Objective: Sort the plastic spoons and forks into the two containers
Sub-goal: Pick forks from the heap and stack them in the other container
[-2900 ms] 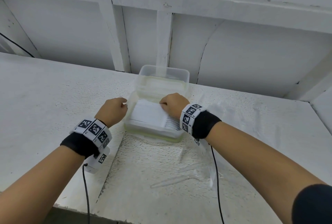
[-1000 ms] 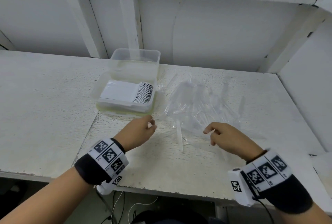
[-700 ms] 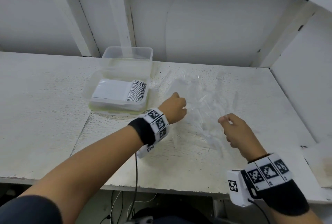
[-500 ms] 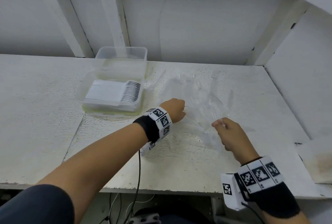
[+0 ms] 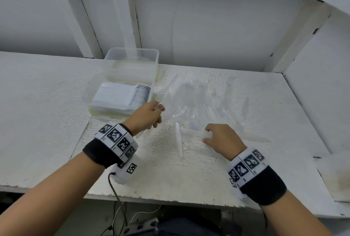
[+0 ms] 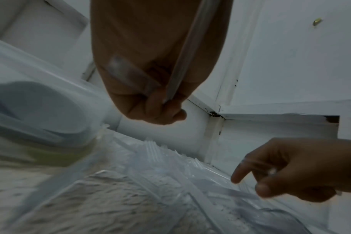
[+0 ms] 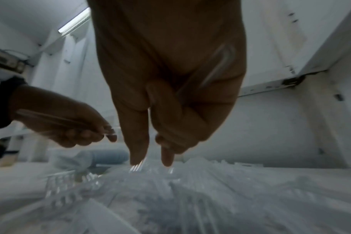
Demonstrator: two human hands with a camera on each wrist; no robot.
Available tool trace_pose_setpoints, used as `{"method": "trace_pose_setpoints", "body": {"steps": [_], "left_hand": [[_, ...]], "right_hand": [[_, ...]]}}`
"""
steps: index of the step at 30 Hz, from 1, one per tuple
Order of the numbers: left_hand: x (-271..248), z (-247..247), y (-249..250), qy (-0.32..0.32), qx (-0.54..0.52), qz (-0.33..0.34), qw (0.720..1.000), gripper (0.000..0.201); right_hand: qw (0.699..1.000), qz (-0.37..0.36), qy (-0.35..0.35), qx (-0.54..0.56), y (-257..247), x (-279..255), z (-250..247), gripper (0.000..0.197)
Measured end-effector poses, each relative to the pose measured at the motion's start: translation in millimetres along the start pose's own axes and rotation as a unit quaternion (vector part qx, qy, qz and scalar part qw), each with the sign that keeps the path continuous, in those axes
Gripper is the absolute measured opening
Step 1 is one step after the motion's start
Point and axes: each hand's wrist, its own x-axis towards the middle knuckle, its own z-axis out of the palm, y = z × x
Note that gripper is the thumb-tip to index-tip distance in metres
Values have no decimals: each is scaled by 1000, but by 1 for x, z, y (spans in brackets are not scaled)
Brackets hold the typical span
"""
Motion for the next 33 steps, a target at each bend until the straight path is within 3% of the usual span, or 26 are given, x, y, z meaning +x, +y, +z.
{"method": "trace_pose_setpoints", "body": {"steps": [5, 12, 15, 20, 24, 28, 33], "left_hand": [[-12, -7, -12, 6, -44, -18, 999, 19], [-19, -4, -16, 11, -51, -10, 999, 19], [-18, 1, -12, 7, -53, -11, 999, 19], [-16, 9, -11, 1, -48, -39, 998, 20], [-18, 11, -18, -2, -42, -73, 996, 13], [-24, 3, -23, -23, 2, -73, 997, 18], [-31, -19, -31, 17, 22, -66, 997, 20]], "right_hand": [[999, -25, 6, -33, -4, 13, 4, 15], [987, -31, 50, 152, 0, -3, -30, 13], [985, -14, 53, 164, 4, -4, -38, 15], [997, 5, -29, 66, 12, -2, -33, 20], [994, -5, -87, 65, 17, -9, -28, 30], [988, -43, -140, 54, 13, -14, -29, 25], [978, -32, -205, 2, 10, -18, -32, 24]]}}
